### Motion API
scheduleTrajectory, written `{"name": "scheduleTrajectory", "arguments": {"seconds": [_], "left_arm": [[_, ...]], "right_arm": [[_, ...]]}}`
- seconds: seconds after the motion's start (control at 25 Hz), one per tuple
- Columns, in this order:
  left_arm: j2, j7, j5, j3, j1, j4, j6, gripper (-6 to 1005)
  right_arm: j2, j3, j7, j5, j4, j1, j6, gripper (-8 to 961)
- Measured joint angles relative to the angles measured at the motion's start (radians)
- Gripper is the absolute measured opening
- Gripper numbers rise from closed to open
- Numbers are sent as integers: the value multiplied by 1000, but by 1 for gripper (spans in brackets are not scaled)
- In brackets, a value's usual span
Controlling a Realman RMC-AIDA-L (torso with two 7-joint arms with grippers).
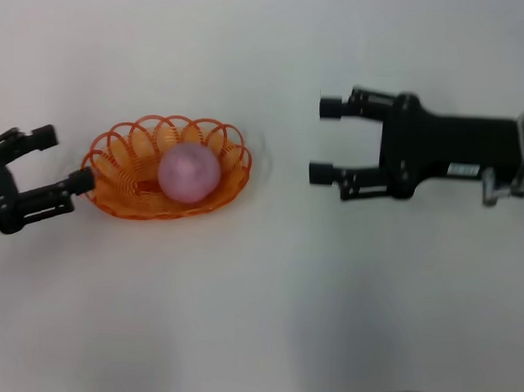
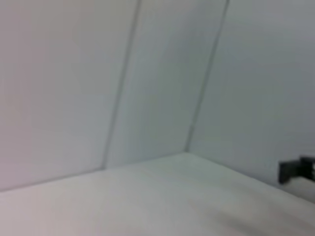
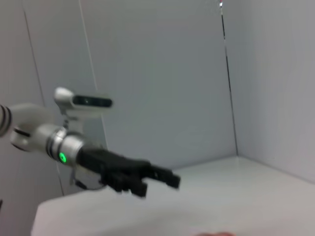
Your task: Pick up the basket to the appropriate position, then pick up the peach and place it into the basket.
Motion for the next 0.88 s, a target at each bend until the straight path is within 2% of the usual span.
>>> {"name": "scheduleTrajectory", "arguments": {"seconds": [0.28,0.88], "left_arm": [[2,61,10,-45,31,-22,-44,902],[-1,72,10,-50,38,-45,-46,902]], "right_arm": [[-1,7,-139,-15,147,-14,102,915],[3,11,-158,-6,179,-11,129,915]]}}
